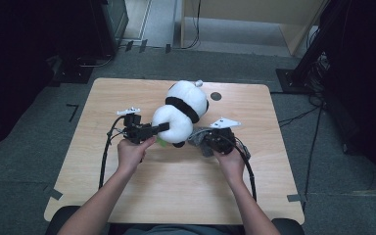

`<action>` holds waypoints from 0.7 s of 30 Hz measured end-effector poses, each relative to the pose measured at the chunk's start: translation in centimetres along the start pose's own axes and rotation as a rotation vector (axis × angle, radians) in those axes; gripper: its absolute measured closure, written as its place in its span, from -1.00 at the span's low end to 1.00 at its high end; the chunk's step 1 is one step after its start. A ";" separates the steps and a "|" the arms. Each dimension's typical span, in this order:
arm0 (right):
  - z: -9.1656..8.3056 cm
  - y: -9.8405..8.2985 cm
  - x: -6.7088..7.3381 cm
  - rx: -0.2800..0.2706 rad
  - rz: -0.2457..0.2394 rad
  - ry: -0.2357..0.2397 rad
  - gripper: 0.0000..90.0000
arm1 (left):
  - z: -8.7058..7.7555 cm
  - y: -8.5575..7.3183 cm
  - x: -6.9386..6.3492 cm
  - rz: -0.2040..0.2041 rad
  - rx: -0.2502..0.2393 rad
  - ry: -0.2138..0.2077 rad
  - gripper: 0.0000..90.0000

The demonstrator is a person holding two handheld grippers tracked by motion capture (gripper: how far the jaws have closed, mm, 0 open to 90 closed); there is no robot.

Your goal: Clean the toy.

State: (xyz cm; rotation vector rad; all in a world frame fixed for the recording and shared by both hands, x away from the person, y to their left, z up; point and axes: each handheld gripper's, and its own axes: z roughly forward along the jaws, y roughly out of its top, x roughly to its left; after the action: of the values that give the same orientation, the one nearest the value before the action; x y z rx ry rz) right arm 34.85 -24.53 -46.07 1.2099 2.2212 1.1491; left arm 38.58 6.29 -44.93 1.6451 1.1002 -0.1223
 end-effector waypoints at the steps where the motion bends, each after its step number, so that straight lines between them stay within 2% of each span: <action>1: -0.2 0.1 -0.1 -0.009 0.005 -0.001 0.80 | 0.0 0.0 0.0 0.000 0.001 0.000 0.15; 5: -0.8 0.4 -0.4 -0.037 0.028 0.001 0.80 | -0.1 0.1 0.2 -0.010 0.000 0.003 0.15; 10: -2.4 1.3 -0.9 -0.158 0.123 0.069 0.80 | 0.2 -0.1 0.3 -0.006 0.020 0.021 0.15; 11: -2.6 1.5 -0.7 -0.169 0.122 0.079 0.80 | 0.4 -0.2 0.2 -0.007 0.023 0.017 0.15; 15: -2.4 2.0 0.7 -0.153 0.074 0.087 0.80 | 1.0 -0.5 -0.7 0.014 0.037 0.002 0.16; 17: -2.4 2.2 1.3 -0.154 0.065 0.093 0.80 | 1.1 -0.5 -1.0 0.025 0.031 0.006 0.16; 19: -2.5 2.4 1.5 -0.158 0.078 0.112 0.80 | 1.0 -0.6 -1.2 0.025 0.018 0.008 0.16; 21: -2.5 2.6 1.7 -0.166 0.102 0.152 0.80 | 1.0 -0.6 -1.4 0.036 0.008 0.016 0.15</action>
State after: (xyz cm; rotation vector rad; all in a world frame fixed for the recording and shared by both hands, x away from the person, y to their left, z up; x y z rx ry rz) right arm 33.67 -23.54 -42.38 1.2146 2.1406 1.4791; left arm 37.80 4.68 -44.92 1.6750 1.0830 -0.0906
